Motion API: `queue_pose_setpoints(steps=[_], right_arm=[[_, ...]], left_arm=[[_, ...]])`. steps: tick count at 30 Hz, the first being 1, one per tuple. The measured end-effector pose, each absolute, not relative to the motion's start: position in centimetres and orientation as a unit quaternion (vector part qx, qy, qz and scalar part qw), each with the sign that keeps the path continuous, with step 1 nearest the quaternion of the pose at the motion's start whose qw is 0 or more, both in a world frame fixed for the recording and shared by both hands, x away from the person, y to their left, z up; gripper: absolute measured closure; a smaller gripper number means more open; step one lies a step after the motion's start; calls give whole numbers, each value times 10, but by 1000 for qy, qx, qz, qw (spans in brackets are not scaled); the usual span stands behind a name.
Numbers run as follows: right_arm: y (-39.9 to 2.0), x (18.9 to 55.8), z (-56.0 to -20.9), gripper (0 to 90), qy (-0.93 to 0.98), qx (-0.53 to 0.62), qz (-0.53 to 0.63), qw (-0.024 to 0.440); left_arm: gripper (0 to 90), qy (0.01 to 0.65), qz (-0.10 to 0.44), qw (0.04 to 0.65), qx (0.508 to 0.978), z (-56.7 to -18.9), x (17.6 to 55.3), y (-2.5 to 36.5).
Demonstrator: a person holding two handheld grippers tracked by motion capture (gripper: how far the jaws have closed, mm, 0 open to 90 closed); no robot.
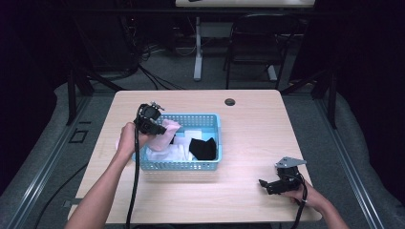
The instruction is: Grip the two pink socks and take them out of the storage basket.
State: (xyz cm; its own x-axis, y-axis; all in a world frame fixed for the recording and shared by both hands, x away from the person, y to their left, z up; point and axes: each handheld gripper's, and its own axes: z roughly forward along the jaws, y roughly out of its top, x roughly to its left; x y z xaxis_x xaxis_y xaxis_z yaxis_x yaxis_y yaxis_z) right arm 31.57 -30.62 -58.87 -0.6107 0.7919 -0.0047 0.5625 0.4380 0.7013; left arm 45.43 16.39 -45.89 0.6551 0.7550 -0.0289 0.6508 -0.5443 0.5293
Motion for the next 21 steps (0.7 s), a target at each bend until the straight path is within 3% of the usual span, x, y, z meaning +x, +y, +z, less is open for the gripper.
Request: queue_pose_setpoints(steps=[21], right_arm=[[-306,316,-589,0,831,408,338,170]], left_arm=[[868,390,121,267,873,-425,450,170]])
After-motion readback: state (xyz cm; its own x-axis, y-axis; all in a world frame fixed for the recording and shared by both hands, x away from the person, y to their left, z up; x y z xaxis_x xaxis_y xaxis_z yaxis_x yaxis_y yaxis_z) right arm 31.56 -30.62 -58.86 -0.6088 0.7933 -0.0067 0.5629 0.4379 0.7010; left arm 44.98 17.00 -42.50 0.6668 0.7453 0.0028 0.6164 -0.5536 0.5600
